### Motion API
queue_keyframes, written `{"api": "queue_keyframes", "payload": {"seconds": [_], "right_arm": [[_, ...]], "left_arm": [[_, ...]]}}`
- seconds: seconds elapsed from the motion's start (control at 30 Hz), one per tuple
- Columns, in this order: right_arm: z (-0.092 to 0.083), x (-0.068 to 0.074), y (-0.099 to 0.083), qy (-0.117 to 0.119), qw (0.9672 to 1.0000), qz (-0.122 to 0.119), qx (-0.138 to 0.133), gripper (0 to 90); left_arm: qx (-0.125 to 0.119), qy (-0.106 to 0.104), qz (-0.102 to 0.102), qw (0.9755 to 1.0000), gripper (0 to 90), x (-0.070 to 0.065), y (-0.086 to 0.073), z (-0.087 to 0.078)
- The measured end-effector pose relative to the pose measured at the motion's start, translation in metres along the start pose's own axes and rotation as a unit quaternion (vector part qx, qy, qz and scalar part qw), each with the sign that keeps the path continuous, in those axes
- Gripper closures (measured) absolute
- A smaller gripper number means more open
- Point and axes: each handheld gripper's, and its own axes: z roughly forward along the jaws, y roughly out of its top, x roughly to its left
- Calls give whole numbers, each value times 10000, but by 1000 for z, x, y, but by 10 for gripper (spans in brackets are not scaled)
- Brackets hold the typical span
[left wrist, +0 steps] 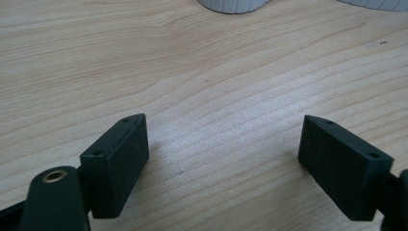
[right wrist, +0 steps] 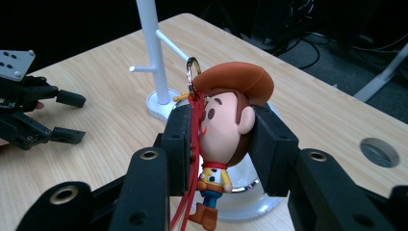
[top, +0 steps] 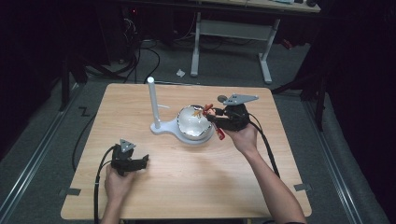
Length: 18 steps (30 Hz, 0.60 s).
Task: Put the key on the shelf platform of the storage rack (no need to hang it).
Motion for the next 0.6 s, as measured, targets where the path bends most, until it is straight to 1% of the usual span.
{"api": "queue_keyframes", "payload": {"seconds": [0.17,0.37,0.4,0.47,0.5,0.6], "right_arm": [[13,4,6,41,10000,-24,38,626],[27,5,8,83,9999,14,76,626],[30,5,8,80,9999,33,90,626],[33,4,9,40,9999,-4,102,626],[35,4,9,64,9999,38,100,626],[40,4,9,95,9999,41,129,626]], "left_arm": [[-2,1,-2,10000,185,0,0,0],[5,1,4,10000,185,0,0,0],[5,2,5,10000,185,0,0,0],[4,1,6,10000,185,0,0,0],[4,0,4,10000,185,0,0,0],[3,1,4,10000,185,0,0,0]]}}
